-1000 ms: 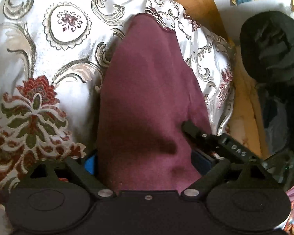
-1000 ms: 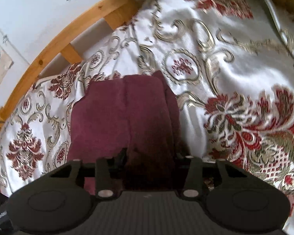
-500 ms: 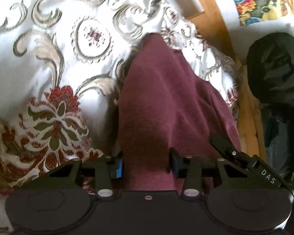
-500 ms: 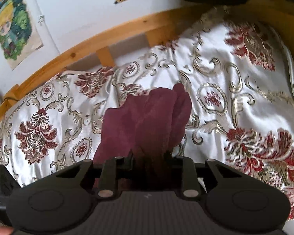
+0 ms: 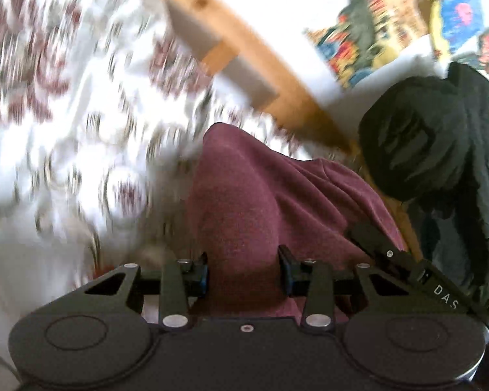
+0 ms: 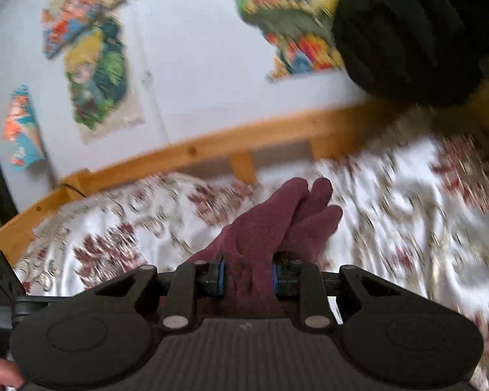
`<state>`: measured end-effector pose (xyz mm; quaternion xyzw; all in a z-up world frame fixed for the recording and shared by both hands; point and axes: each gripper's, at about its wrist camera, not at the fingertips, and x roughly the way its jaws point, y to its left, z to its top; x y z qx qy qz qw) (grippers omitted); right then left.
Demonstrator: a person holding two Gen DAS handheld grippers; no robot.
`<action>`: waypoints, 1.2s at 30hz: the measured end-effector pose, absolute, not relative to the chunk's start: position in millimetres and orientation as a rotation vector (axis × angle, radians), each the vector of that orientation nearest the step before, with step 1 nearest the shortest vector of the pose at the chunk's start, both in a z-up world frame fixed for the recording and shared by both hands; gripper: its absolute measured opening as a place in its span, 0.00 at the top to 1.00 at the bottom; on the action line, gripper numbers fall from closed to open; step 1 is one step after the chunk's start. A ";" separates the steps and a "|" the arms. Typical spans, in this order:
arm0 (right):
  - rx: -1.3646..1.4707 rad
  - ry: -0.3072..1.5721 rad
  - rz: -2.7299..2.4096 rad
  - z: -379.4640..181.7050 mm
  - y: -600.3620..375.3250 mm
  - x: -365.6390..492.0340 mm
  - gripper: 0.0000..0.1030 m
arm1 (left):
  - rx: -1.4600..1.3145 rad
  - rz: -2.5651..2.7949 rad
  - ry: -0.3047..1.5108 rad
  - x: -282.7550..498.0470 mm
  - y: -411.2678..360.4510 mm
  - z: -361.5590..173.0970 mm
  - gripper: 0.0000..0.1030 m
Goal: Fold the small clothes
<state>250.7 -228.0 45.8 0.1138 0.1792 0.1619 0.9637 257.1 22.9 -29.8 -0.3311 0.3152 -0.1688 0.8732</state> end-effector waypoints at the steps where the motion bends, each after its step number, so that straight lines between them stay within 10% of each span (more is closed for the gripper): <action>1: 0.215 0.327 0.344 47.8 -223.9 253.7 0.74 | -0.669 -0.345 0.626 258.2 23.1 -24.3 0.60; 20: 0.250 0.554 0.281 -46.6 -218.3 328.6 0.67 | -0.469 -0.238 0.759 315.7 28.4 -73.1 0.51; 36: 0.348 0.604 0.098 -43.3 -256.3 293.3 0.07 | -0.309 -0.260 0.720 290.3 7.3 -45.1 0.05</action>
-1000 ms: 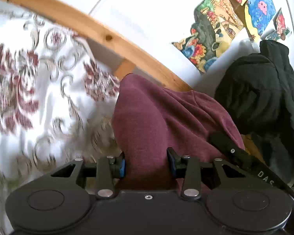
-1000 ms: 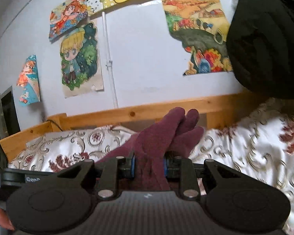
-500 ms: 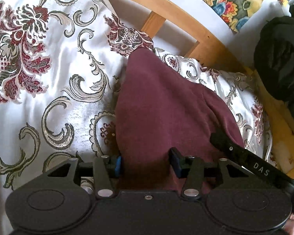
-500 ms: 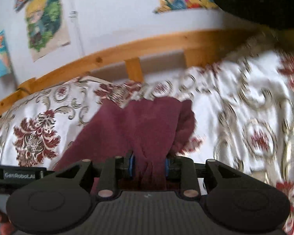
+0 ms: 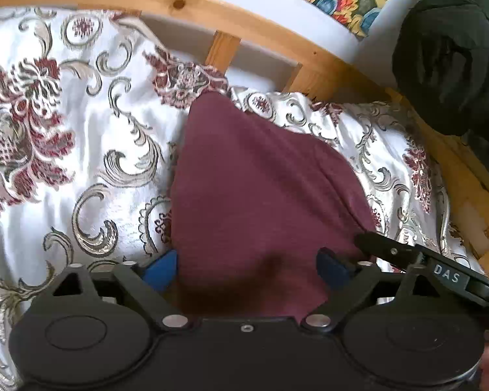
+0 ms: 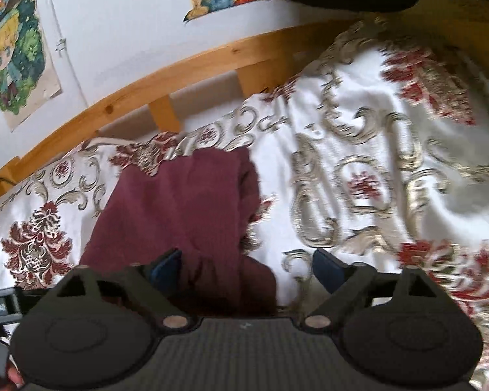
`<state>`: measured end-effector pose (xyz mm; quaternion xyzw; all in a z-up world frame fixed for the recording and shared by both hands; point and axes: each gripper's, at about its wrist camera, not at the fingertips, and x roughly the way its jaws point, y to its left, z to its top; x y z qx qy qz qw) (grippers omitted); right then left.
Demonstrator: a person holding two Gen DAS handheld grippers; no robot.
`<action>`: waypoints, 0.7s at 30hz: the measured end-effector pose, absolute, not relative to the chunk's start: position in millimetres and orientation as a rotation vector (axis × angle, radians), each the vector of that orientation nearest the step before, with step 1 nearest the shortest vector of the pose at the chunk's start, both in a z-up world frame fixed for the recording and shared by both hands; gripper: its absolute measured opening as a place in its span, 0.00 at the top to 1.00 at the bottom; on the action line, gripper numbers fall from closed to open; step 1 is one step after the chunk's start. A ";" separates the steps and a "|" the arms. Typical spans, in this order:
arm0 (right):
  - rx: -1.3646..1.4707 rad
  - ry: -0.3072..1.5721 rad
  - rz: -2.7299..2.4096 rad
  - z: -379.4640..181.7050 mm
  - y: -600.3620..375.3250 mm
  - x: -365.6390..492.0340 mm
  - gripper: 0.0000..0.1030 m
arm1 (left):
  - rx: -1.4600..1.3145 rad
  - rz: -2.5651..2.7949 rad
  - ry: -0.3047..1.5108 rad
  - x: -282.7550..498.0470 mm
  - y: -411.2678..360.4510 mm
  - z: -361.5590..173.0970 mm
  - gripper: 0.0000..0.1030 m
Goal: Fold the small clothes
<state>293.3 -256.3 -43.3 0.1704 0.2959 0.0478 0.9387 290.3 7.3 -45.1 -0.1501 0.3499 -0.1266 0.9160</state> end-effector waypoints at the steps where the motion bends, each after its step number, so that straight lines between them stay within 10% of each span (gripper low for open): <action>1: 0.346 0.596 0.090 -41.6 -258.7 288.7 0.05 | -0.302 -0.262 0.707 286.0 6.9 -42.3 0.01; 21: 0.363 0.352 -0.022 -13.6 -276.6 158.7 0.00 | -0.234 -0.146 0.473 170.1 19.5 0.1 0.01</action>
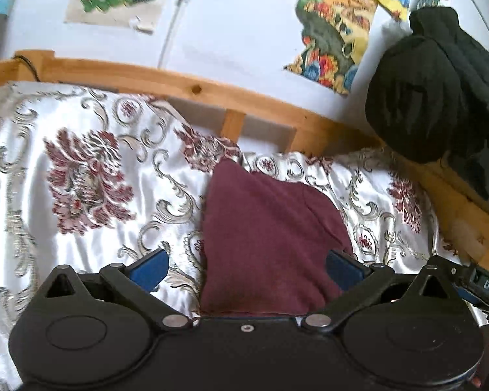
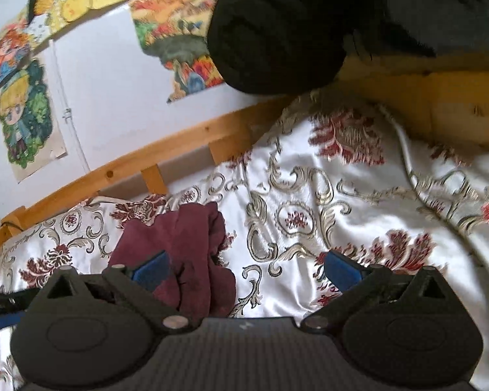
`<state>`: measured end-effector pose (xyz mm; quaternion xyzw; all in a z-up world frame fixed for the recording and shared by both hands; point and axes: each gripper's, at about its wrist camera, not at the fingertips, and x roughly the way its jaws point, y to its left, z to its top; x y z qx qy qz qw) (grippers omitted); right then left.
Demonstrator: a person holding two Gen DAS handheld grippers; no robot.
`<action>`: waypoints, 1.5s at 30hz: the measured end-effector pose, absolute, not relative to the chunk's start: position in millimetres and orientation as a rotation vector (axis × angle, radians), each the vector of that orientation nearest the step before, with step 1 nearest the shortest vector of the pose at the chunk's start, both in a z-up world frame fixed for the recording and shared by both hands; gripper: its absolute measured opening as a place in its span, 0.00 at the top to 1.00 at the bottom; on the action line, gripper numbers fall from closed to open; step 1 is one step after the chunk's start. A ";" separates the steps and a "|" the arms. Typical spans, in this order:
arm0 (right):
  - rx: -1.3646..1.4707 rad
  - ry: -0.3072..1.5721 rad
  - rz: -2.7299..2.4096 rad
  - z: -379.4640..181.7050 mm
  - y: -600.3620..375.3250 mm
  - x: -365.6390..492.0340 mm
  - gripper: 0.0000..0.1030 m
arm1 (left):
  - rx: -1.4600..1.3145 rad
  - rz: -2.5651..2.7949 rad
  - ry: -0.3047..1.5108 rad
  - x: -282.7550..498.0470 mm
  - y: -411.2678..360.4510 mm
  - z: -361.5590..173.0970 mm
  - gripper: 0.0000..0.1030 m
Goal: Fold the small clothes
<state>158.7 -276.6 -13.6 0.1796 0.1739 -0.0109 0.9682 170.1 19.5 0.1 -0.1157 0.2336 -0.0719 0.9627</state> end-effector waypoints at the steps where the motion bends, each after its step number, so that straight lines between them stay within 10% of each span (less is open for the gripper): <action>1: 0.352 0.339 -0.019 -10.8 -274.5 152.8 0.00 | -0.230 -0.136 0.461 163.8 20.7 2.5 0.01; 45: 0.156 0.291 0.019 18.4 -214.9 43.6 0.00 | -0.083 0.016 0.428 47.9 25.8 6.9 0.01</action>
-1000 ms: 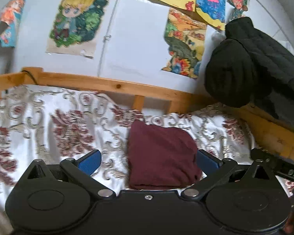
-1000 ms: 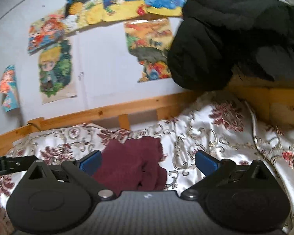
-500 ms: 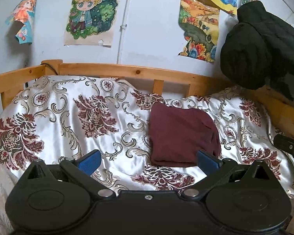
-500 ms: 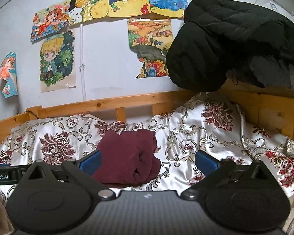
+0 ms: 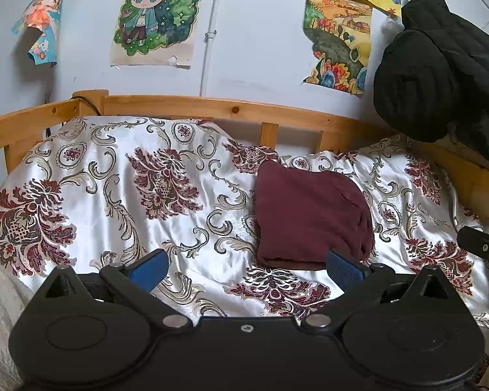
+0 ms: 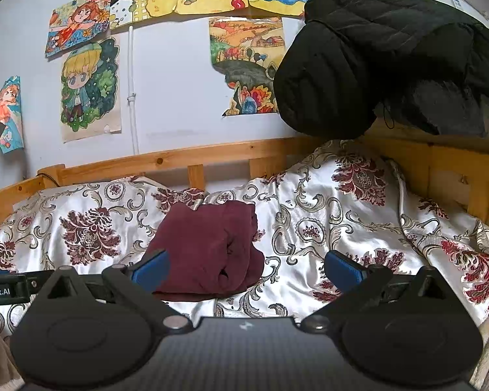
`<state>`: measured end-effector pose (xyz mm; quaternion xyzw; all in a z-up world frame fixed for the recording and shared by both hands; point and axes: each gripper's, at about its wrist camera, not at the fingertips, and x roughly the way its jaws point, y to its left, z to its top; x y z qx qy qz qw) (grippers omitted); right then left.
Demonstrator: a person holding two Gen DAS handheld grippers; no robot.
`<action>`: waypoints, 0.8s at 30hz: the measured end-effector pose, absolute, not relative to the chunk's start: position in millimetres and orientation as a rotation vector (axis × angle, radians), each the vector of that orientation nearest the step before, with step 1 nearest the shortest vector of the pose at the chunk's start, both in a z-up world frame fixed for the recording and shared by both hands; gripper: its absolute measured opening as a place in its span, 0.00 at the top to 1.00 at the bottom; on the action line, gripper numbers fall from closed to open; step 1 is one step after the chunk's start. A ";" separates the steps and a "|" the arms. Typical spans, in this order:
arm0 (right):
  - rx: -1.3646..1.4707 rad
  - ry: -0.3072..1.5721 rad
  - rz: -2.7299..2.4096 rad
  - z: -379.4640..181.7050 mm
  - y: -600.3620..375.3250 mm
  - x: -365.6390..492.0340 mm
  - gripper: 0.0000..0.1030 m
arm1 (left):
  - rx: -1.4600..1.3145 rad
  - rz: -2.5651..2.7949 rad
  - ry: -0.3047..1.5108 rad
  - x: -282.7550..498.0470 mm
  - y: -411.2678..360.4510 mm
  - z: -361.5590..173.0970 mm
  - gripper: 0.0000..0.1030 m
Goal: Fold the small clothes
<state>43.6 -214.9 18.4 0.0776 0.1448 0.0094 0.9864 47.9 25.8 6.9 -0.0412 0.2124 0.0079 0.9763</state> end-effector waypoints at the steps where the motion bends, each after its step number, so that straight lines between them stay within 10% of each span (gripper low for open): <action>1: 0.158 0.291 0.018 18.6 -215.4 43.9 0.00 | -0.083 0.016 0.427 47.9 25.8 6.9 0.01; 24: 0.184 0.314 0.001 15.9 -218.7 46.1 0.00 | -0.083 0.016 0.427 47.3 25.4 7.2 0.01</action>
